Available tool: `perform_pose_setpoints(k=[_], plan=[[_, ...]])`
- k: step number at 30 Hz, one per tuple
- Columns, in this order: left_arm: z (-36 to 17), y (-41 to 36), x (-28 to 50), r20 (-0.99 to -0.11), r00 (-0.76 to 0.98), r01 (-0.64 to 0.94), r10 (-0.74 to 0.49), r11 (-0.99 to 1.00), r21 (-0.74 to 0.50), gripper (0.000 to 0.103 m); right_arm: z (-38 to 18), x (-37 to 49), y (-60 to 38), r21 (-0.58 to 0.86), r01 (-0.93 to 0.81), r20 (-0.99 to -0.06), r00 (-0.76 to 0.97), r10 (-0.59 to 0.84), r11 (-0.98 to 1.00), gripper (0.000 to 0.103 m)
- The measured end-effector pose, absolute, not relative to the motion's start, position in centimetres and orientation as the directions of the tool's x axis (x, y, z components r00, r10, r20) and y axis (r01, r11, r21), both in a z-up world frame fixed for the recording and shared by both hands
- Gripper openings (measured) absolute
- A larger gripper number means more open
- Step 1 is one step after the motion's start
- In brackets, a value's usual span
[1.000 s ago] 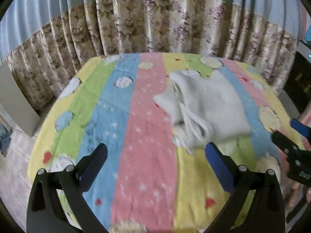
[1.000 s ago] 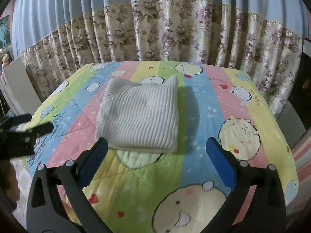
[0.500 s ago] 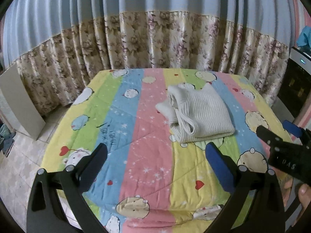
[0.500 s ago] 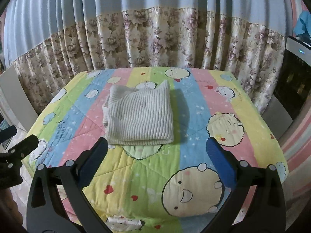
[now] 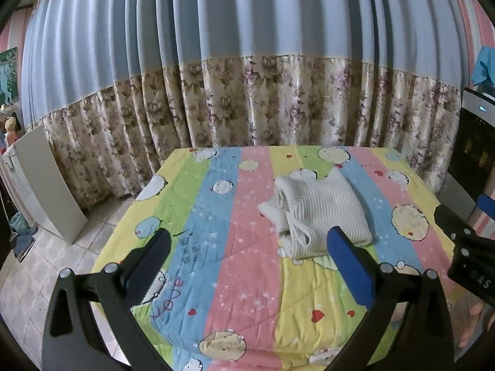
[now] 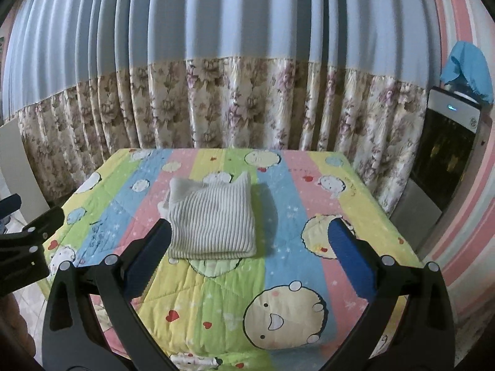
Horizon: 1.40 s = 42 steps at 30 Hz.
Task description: Fold small clothes
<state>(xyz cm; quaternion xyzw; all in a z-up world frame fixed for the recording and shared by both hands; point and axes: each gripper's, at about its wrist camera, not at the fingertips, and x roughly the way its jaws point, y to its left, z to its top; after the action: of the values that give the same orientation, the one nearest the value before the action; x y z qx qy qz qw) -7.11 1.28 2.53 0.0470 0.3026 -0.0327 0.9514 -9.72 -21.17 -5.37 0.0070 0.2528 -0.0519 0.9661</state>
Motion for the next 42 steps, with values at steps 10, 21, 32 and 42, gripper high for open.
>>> perform_pose_setpoints(k=[10, 21, 32, 42], plan=[[3.0, 1.0, -6.8, -0.573, 0.819, 0.094, -0.034, 0.993, 0.076, 0.101, -4.6, -10.3, -21.3, -0.023, 0.122, -0.456, 0.882, -0.119, 0.992, 0.1], [3.5, 0.8, -6.8, -0.566, 0.823, 0.109, -0.048, 0.991, 0.074, 0.101, -4.3, -10.3, -21.5, -0.028, 0.125, -0.455, 0.882, -0.124, 0.992, 0.1], [3.8, 0.6, -6.7, -0.565, 0.824, 0.115, -0.052, 0.99, 0.077, 0.101, -4.3, -9.8, -21.6, -0.04, 0.129, -0.453, 0.882, -0.133, 0.991, 0.1], [4.2, 0.2, -6.4, -0.566, 0.822, 0.127, -0.06, 0.989, 0.079, 0.101, -4.6, -9.8, -21.5, -0.041, 0.127, -0.457, 0.88, -0.131, 0.991, 0.1]])
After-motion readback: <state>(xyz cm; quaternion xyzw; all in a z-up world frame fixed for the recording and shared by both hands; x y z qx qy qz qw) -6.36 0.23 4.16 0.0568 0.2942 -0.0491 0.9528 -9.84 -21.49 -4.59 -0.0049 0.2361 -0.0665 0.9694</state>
